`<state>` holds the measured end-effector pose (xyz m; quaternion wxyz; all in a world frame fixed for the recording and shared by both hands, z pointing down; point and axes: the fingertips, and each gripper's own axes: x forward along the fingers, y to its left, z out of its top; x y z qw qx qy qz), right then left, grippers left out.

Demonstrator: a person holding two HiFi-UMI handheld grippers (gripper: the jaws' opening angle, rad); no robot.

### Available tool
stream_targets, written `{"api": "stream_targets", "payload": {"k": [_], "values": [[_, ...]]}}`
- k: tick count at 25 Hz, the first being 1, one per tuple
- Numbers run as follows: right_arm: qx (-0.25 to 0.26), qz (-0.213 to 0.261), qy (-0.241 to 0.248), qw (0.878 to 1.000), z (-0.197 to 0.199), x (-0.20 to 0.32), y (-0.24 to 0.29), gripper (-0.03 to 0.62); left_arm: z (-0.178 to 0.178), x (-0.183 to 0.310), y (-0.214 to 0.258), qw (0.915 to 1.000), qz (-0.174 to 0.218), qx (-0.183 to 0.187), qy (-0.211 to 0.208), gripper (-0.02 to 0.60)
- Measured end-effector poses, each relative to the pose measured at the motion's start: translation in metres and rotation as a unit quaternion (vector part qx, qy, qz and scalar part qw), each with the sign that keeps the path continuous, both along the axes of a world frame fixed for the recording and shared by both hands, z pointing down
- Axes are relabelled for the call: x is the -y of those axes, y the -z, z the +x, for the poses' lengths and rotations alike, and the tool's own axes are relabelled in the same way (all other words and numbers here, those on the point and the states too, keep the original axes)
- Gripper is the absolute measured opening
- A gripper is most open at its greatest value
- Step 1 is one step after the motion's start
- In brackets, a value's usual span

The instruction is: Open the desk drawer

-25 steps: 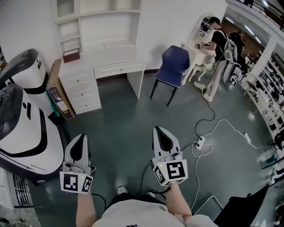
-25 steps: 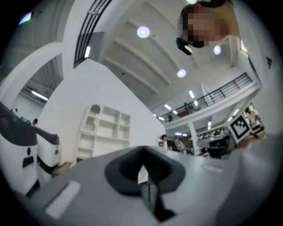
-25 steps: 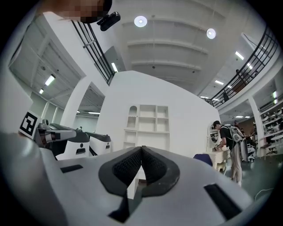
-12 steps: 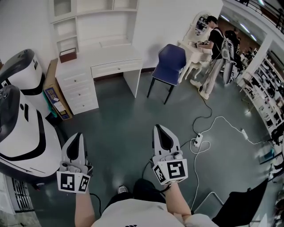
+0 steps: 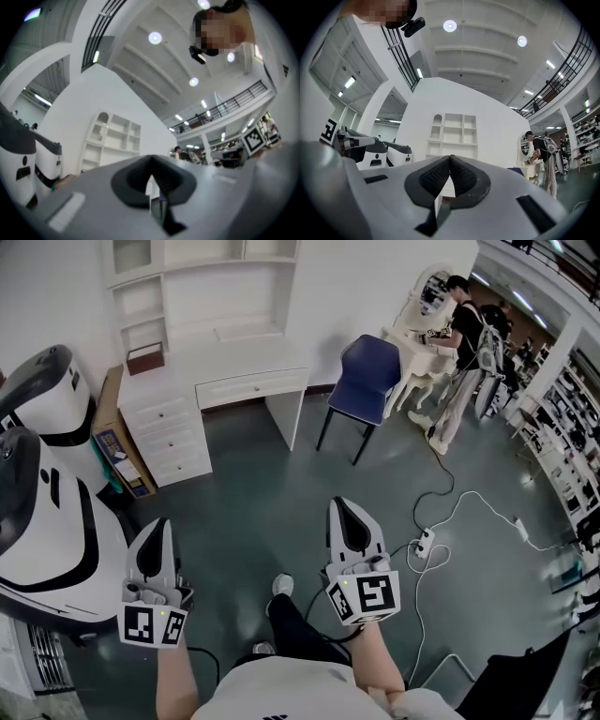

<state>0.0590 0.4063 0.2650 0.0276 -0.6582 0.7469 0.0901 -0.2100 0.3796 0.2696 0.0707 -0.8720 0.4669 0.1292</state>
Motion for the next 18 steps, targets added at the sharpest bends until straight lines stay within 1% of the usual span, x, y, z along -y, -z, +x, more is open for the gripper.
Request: {"api": "stream_targets", "payload": {"k": [3, 9, 14, 18], "values": [[-0.002, 0.007, 0.004, 1.0, 0.007, 0.033, 0.004, 0.002, 0.002, 0.029, 0.004, 0.9999, 0.005, -0.002, 0.013, 0.006], [-0.008, 0.017, 0.024, 1.0, 0.02, 0.11, 0.009, 0.002, 0.02, 0.099, 0.011, 0.9995, 0.014, 0.005, 0.029, 0.006], [-0.013, 0.008, 0.043, 0.999, 0.039, 0.171, 0.014, 0.002, 0.047, 0.156, 0.022, 0.9993, 0.015, 0.001, 0.034, 0.006], [-0.006, 0.01, 0.048, 0.999, 0.06, 0.213, 0.013, 0.002, 0.072, 0.194, 0.025, 0.9992, 0.02, 0.002, 0.034, 0.006]]}}
